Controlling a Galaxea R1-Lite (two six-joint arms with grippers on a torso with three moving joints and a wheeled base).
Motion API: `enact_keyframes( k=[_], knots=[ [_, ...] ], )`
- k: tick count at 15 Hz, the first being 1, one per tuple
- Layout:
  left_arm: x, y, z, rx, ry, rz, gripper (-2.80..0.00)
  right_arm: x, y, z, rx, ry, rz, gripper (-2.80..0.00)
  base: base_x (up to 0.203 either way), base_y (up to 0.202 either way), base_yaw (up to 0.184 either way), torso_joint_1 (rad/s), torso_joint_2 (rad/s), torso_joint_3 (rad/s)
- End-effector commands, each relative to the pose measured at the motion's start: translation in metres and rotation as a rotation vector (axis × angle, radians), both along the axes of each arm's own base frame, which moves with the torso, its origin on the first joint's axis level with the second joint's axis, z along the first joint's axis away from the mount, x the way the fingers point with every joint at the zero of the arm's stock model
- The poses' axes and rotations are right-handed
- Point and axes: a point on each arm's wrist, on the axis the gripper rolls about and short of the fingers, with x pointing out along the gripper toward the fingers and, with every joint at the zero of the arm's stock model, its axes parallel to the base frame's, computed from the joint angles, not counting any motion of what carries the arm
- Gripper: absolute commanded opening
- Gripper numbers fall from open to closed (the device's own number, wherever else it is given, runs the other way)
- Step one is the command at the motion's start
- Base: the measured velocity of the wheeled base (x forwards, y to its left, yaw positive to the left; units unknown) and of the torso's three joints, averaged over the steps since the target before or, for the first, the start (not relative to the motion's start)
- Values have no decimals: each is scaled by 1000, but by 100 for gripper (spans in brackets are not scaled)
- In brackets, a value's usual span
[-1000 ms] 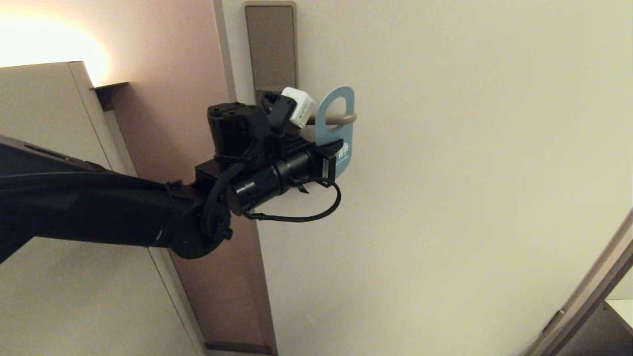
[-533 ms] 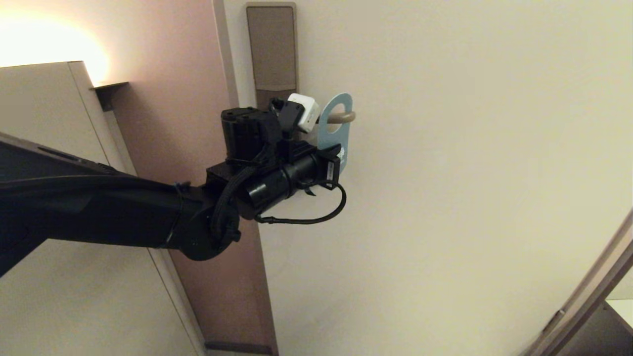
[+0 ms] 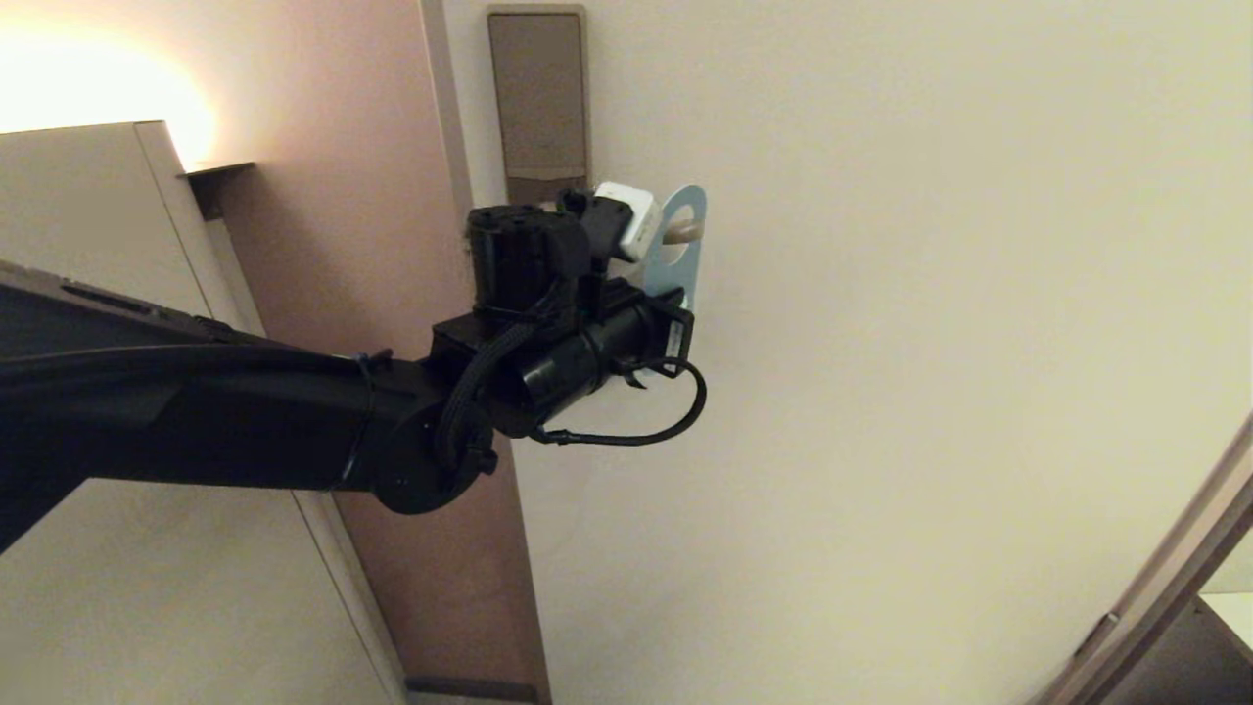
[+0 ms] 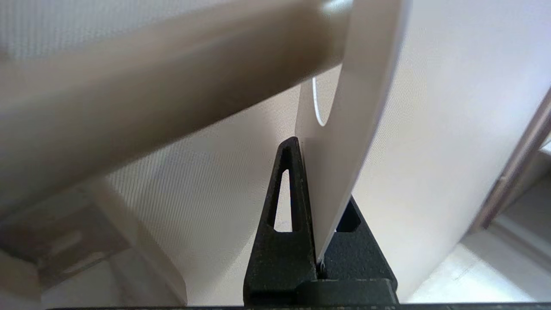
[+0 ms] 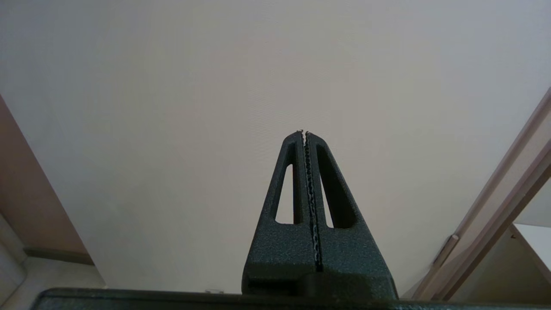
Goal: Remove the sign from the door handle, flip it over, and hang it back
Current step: Take down the sign
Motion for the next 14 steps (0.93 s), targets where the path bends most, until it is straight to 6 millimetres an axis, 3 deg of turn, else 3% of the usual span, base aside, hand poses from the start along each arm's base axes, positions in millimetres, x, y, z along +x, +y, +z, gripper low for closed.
enact_keyframes(
  k=[1,14],
  knots=[
    [0,-3,0,10,-14,-4,-280,0,0,0,-1,0,0,-280,0,0,0,0,0,0],
    [-8,-36,-14,32,-7,-49,-280,0,0,0,1,0,0,-280,0,0,0,0,0,0]
  ],
)
